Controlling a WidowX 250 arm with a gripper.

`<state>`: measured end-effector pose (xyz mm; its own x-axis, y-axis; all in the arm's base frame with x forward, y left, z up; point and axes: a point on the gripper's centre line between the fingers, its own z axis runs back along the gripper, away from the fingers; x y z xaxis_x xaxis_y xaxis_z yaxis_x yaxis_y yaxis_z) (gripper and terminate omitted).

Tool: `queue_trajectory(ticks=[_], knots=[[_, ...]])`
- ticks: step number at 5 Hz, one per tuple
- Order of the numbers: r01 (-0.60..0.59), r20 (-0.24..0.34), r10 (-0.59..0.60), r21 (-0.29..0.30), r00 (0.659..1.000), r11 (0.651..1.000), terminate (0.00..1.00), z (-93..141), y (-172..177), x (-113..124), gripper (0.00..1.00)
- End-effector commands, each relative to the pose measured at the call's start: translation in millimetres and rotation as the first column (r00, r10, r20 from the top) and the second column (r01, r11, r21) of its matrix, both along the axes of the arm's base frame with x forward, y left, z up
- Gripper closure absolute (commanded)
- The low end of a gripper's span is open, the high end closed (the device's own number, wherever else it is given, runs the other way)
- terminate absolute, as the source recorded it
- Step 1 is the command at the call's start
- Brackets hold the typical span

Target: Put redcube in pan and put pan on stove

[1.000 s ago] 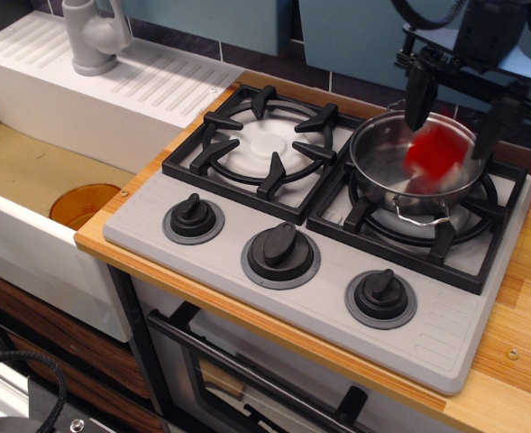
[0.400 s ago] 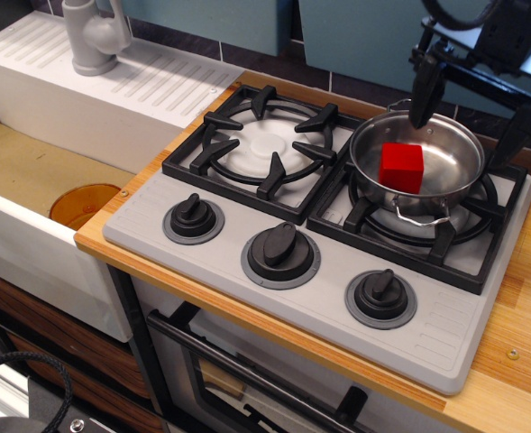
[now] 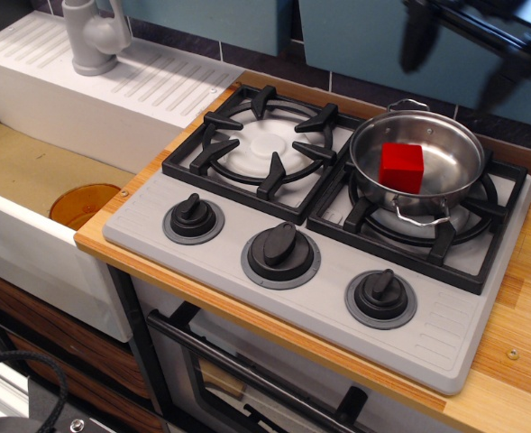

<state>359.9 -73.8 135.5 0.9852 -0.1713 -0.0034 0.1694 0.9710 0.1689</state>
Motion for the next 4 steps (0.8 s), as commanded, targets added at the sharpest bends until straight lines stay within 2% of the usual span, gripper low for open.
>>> queue_trajectory(ticks=[1,2,3,4], knots=[[0.041,0.120,-0.040,-0.007,0.992,0.999,0.00,20.7,39.4,17.9,0.00],[0.038,0.140,-0.036,-0.013,0.989,0.999,0.00,10.3,49.1,12.9,0.00],[0.040,0.131,-0.034,-0.048,0.991,0.998,0.00,-2.4,50.6,7.7,0.00],[0.039,0.160,-0.030,-0.053,0.987,0.998,0.00,-19.1,48.8,4.7,0.00]])
